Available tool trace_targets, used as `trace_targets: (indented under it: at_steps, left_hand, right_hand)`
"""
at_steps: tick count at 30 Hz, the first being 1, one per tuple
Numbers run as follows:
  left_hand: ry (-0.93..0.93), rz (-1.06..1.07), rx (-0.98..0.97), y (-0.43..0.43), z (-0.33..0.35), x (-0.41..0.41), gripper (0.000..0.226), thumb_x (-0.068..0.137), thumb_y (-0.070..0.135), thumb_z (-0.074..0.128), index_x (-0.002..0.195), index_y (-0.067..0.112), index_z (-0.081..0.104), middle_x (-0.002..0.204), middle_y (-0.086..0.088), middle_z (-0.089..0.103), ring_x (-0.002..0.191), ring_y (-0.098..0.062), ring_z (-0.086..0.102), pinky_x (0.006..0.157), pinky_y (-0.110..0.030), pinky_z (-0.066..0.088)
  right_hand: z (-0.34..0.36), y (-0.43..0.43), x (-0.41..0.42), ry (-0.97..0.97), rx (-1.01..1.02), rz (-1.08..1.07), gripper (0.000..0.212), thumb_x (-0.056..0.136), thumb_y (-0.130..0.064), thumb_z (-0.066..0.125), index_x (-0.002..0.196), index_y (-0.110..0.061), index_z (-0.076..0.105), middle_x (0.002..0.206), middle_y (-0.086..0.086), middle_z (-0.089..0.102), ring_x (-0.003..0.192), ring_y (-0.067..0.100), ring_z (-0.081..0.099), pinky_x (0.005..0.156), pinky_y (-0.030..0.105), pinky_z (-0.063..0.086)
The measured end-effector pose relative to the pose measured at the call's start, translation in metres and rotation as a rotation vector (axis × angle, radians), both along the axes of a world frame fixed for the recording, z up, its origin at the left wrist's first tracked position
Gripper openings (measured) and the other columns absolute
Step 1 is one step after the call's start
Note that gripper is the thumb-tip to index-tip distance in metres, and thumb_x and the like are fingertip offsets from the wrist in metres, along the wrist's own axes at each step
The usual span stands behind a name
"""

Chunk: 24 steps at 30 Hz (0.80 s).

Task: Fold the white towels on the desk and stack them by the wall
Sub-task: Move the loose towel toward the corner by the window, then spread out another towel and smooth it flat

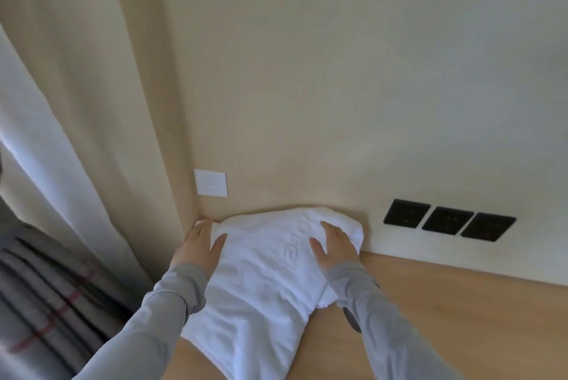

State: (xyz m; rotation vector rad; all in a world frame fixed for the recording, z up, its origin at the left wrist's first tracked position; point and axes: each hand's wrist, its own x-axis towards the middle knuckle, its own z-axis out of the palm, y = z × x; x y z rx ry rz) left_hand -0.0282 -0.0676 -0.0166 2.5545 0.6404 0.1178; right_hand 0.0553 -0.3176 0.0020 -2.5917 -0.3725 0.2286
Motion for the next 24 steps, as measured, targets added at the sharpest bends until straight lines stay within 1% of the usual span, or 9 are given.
trace_targets:
  at_steps: [4,6,10,14,16,19,20,22,24]
  left_hand:
    - [-0.007,0.119,-0.406,0.013,-0.042,0.003,0.055,0.096,0.034,0.047,0.145,0.014,0.031,0.148,-0.009,0.038,0.135,-0.027,0.037,0.11,-0.036,0.028]
    - [0.017,0.19,-0.513,0.022,-0.061,0.004,0.053,0.095,0.032,0.05,0.144,0.015,0.035,0.145,-0.007,0.042,0.132,-0.027,0.04,0.106,-0.035,0.029]
    - [0.056,0.209,-0.568,0.039,-0.093,0.016,0.056,0.093,0.032,0.054,0.143,0.015,0.037,0.144,-0.007,0.043,0.131,-0.025,0.041,0.107,-0.037,0.031]
    - [0.101,0.165,-0.468,0.058,-0.109,0.048,0.058,0.093,0.034,0.054,0.143,0.011,0.036,0.145,-0.011,0.042,0.129,-0.03,0.042,0.109,-0.041,0.031]
    - [0.141,0.142,-0.387,0.065,-0.115,0.066,0.059,0.093,0.037,0.053,0.143,0.01,0.036,0.145,-0.012,0.041,0.13,-0.032,0.039,0.109,-0.043,0.03]
    - [0.194,0.111,-0.317,0.07,-0.122,0.093,0.065,0.092,0.044,0.051,0.145,0.011,0.032,0.146,-0.012,0.039,0.132,-0.033,0.035,0.11,-0.043,0.029]
    - [0.223,0.095,-0.3,0.071,-0.124,0.102,0.067,0.092,0.047,0.049,0.146,0.011,0.03,0.147,-0.012,0.037,0.133,-0.033,0.034,0.11,-0.042,0.028]
    - [0.267,0.067,-0.302,0.072,-0.129,0.116,0.071,0.092,0.051,0.046,0.147,0.011,0.027,0.148,-0.012,0.035,0.135,-0.034,0.031,0.111,-0.041,0.027]
    - [0.252,0.07,-0.364,0.075,-0.134,0.128,0.072,0.09,0.055,0.047,0.145,0.011,0.031,0.147,-0.011,0.038,0.134,-0.036,0.033,0.11,-0.043,0.029]
  right_hand:
    - [-0.056,-0.009,-0.009,0.273,0.253,-0.253,0.055,0.096,-0.031,0.047,0.144,-0.01,0.029,0.148,0.009,0.034,0.135,0.022,0.035,0.11,0.031,0.028]
    - [-0.076,-0.01,-0.009,0.361,0.358,-0.369,0.055,0.094,-0.025,0.051,0.141,-0.005,0.032,0.144,0.014,0.039,0.13,0.026,0.041,0.108,0.035,0.033]
    - [-0.103,-0.011,0.0,0.404,0.493,-0.587,0.042,0.091,-0.013,0.057,0.125,0.005,0.044,0.129,0.026,0.048,0.117,0.035,0.048,0.097,0.038,0.038]
    - [-0.112,-0.012,0.015,0.376,0.552,-0.627,0.036,0.089,-0.004,0.057,0.113,0.019,0.046,0.12,0.039,0.048,0.107,0.046,0.051,0.091,0.046,0.042]
    - [-0.112,-0.011,0.021,0.354,0.614,-0.628,0.035,0.088,-0.004,0.06,0.112,0.017,0.047,0.112,0.035,0.053,0.102,0.042,0.054,0.088,0.037,0.046]
    - [-0.108,-0.007,0.032,0.373,0.696,-0.598,0.018,0.081,-0.01,0.068,0.08,0.003,0.056,0.072,0.009,0.056,0.073,0.025,0.053,0.058,0.011,0.048]
    - [-0.108,-0.006,0.036,0.383,0.719,-0.599,0.015,0.083,-0.01,0.067,0.074,-0.005,0.056,0.071,0.004,0.057,0.074,0.022,0.054,0.059,0.011,0.049]
    - [-0.111,-0.006,0.045,0.417,0.76,-0.646,0.012,0.085,-0.01,0.065,0.075,-0.012,0.059,0.081,0.007,0.064,0.083,0.026,0.059,0.081,0.028,0.054]
    - [-0.111,-0.007,0.054,0.465,0.752,-0.675,0.012,0.084,-0.02,0.067,0.083,-0.009,0.061,0.096,0.012,0.066,0.09,0.028,0.06,0.091,0.041,0.05]
